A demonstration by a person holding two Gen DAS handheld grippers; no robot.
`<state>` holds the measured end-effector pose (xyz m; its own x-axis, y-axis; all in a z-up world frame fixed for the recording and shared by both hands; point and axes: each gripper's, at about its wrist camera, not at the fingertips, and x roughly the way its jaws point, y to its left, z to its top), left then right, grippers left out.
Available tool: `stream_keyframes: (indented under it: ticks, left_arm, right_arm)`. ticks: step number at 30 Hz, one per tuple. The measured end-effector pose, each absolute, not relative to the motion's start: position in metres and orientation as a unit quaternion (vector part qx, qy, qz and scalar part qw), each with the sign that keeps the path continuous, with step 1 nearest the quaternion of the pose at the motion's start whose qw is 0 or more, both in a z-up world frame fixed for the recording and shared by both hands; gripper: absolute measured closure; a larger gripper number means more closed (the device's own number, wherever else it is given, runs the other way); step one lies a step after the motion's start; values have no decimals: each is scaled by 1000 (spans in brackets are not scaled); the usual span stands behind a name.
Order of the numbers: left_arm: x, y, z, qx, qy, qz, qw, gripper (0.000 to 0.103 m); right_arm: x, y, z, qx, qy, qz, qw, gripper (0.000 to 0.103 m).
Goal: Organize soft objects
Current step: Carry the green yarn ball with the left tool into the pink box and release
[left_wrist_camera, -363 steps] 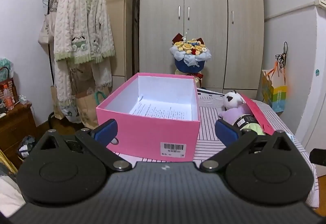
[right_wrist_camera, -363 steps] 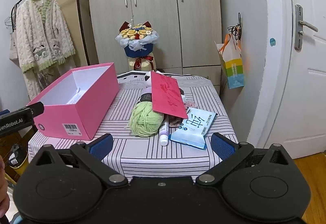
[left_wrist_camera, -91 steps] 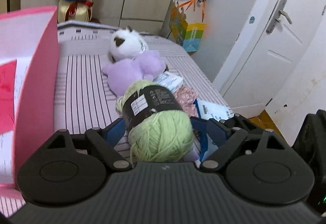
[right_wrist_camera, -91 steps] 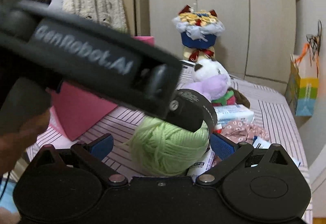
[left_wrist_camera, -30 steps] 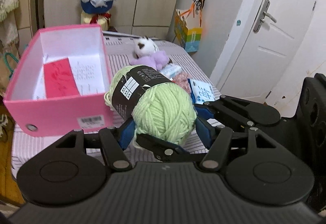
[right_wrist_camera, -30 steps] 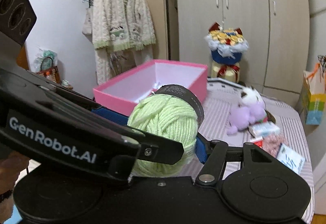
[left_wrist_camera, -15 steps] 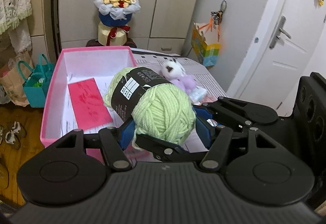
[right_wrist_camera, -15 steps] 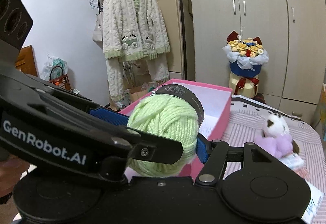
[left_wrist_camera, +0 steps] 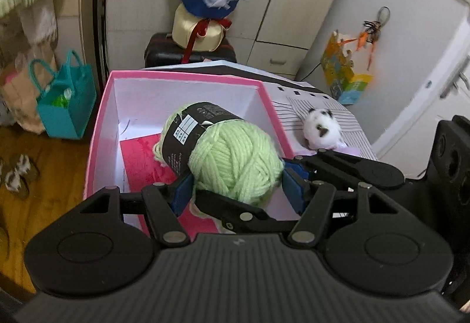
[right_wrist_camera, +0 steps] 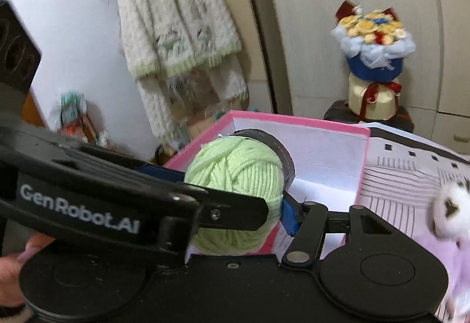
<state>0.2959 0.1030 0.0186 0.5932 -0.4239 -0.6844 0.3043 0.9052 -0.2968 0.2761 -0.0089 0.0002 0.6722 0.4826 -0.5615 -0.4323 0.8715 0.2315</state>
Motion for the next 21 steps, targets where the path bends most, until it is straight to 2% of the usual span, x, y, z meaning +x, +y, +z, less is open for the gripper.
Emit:
stream_keyframes:
  ticks: [7,16,21]
  left_arm:
    - [337,112,-5,-116,429,-214,870,40]
    - [365,112,-29,-141,467,-218,845,42]
    - [365,113,-33,-152,463,-222,844,42]
  right_arm:
    - [316,-3,-10,-24,363,261,894,37]
    - [331,14,-19,-155,376,252,878,36]
    - [324,12,-16,-195,352,221,888,27]
